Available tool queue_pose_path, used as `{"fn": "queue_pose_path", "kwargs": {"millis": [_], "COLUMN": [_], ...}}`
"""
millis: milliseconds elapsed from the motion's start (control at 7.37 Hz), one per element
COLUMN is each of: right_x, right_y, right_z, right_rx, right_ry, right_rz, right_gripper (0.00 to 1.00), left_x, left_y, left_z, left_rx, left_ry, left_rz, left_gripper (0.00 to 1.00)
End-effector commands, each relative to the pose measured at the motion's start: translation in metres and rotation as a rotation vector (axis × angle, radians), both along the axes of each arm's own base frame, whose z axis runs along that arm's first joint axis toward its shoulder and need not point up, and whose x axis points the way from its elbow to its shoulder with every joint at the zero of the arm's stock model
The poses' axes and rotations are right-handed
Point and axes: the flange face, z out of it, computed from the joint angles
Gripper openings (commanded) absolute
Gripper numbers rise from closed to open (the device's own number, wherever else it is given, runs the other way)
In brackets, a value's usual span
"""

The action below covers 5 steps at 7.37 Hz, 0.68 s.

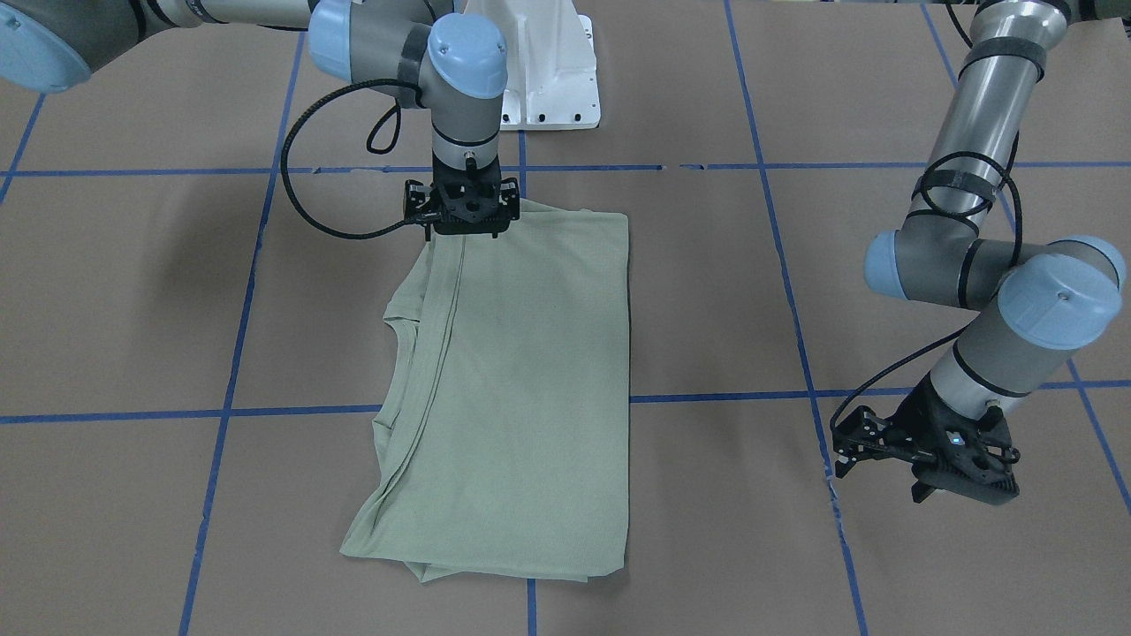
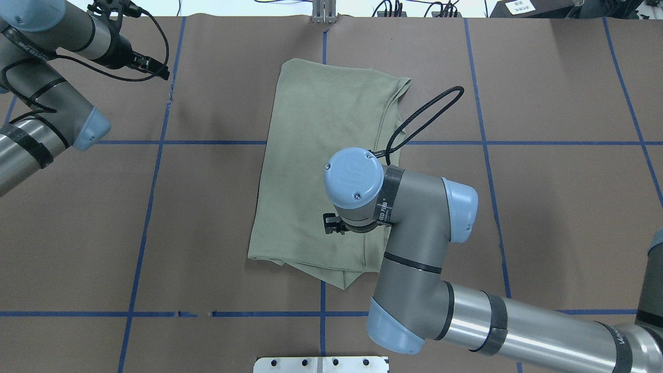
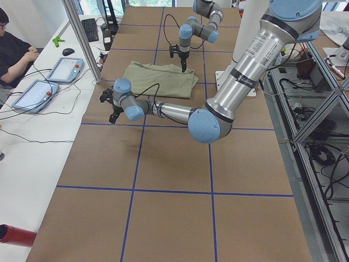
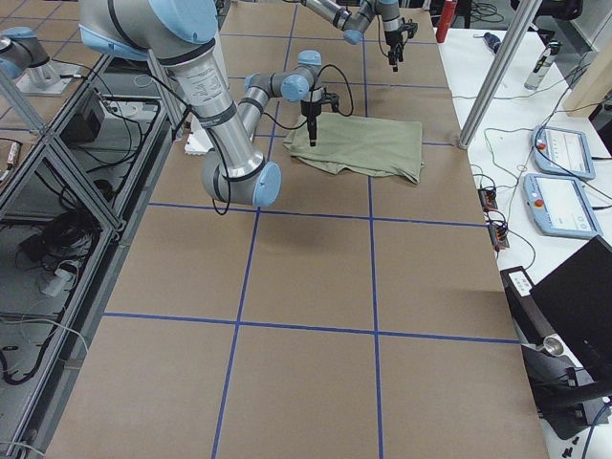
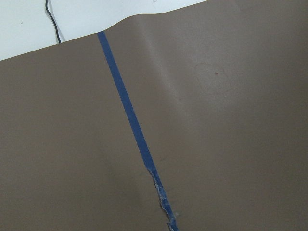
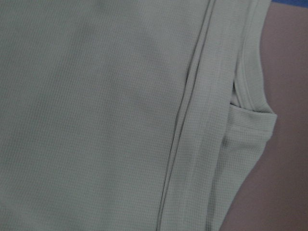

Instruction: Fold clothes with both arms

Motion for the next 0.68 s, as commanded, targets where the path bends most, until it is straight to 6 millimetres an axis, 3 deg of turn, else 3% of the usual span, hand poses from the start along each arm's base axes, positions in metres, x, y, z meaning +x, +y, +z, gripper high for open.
{"fn": "queue_pose_path", "kwargs": {"millis": [0, 543], "right_x": [-0.019, -0.021], "right_y": [0.017, 0.028], "right_z": [0.018, 0.039], "right_rx": [-0.006, -0.013], "right_ry": [0.047, 0.129], "right_rz": [-0.070, -0.101], "right_gripper": [1.00, 1.00], "left_x": [0.000, 0.000], "left_y": [0.000, 0.000], "left_z": [0.000, 0.000], "left_rx": [0.000, 0.001], "left_ry": [0.001, 0.000], "left_rz": [0.001, 0.000], "left_gripper": [1.00, 1.00]}}
